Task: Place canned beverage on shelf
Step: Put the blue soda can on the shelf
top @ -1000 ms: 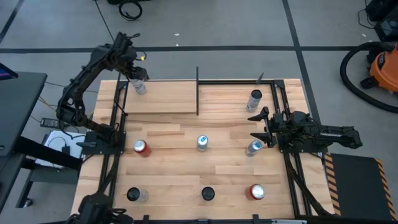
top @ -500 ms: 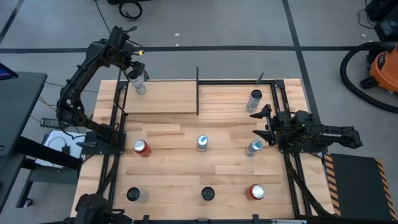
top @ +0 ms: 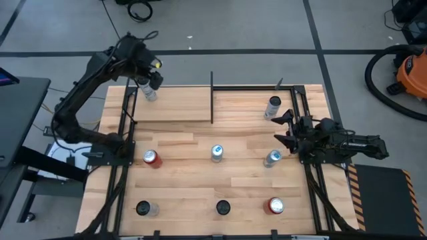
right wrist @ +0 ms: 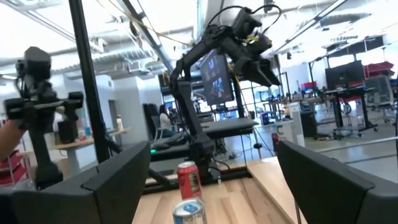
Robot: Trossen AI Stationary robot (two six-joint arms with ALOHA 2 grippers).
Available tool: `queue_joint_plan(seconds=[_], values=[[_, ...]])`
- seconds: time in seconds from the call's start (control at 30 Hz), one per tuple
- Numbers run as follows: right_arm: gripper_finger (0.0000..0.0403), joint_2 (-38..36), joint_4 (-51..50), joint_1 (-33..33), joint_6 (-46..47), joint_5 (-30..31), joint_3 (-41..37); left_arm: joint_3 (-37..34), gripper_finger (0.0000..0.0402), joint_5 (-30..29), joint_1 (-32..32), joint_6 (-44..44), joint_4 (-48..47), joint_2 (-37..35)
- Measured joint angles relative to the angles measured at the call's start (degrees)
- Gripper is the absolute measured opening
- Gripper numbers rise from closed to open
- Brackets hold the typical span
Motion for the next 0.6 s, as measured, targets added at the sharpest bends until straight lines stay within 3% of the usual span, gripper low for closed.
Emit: queue_joint_plan(seconds=[0.27,0.6], values=[[0.0361,0.0,6.4,0.0,-0.02,0.11,0.0,-0.02,0.0309,0.0,-12.04,-2.66,0.28,-4.89],[0.0361,0.02,13.45,-0.02,0.89,1.95,0.02,-0.44,0.0309,-0.05,-21.92,-4.06,0.67,-6.61]])
